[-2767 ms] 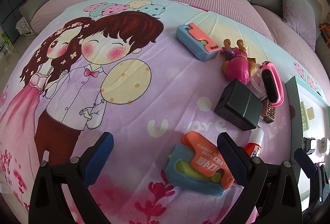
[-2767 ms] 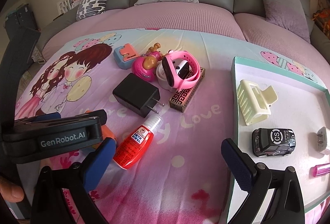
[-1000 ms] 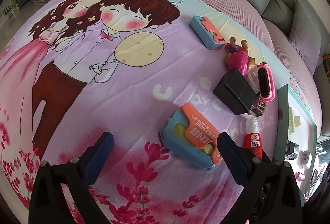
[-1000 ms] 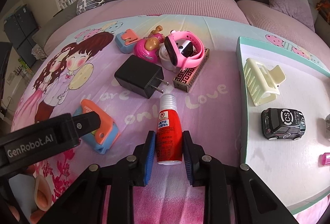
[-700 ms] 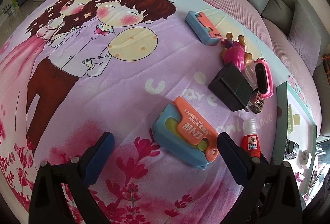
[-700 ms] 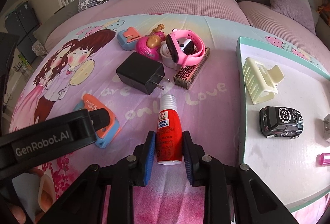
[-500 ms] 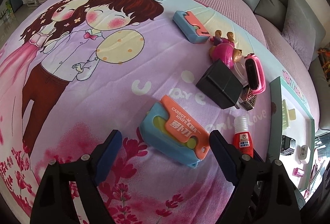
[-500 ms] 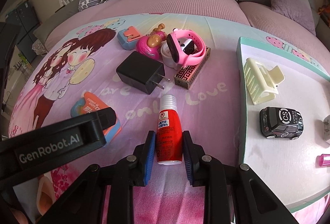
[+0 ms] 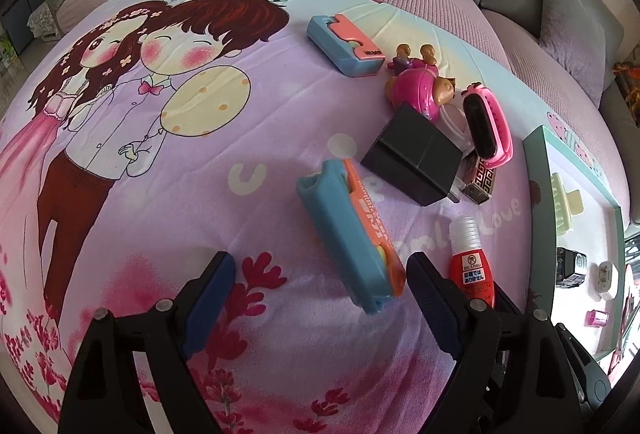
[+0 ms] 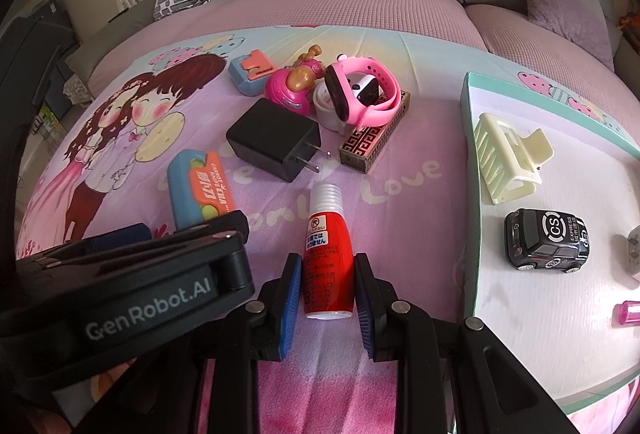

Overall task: Organize rigid objects
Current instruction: 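Close the right tool on the glue bottle while the left grasps the box cutter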

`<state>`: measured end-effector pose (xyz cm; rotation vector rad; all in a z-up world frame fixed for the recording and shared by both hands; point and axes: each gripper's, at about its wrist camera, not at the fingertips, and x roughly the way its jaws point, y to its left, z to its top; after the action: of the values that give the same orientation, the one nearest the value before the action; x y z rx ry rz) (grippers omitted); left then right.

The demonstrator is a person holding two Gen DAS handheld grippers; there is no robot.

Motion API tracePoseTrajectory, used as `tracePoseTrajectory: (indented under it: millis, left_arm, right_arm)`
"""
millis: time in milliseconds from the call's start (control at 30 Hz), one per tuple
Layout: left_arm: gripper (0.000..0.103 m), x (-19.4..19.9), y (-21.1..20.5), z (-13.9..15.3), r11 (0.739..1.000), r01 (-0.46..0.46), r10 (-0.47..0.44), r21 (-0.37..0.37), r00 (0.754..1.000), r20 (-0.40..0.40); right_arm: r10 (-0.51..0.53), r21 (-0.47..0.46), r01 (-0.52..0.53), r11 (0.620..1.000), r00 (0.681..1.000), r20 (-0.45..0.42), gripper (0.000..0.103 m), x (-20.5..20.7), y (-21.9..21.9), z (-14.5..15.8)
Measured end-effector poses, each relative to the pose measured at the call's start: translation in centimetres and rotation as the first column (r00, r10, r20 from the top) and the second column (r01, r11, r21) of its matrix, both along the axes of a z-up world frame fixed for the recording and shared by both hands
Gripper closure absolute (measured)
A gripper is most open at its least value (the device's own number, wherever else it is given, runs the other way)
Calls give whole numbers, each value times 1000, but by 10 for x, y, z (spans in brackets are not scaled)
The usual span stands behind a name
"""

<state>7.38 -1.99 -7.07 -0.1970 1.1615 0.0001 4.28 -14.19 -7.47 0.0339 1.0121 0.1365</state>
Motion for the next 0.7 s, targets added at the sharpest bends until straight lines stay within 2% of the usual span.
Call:
tracePoseTrajectory:
  millis: [100, 267, 400, 567, 700]
  left_arm:
    - [15, -1, 6, 1, 1000, 14, -14, -5, 1000, -10]
    - [15, -1, 23, 3, 999, -14, 13, -39, 1000, -21]
    - [15, 2, 26, 7, 999, -36, 36, -13, 999, -11]
    - [15, 9, 16, 7, 1000, -10, 10, -1, 1000, 10]
    - [15, 21, 2, 3, 999, 12, -13, 47, 1000, 24]
  right_arm:
    - [1, 1, -1, 1000, 1000, 0, 75, 0, 0, 0]
    - [2, 4, -2, 1000, 1000, -1, 76, 0, 0, 0]
    - [2, 5, -2, 1000, 1000, -2, 76, 0, 0, 0]
    - [4, 4, -4, 1000, 1000, -2, 75, 0, 0, 0]
    - [5, 3, -5, 1000, 1000, -2, 75, 1, 1, -1]
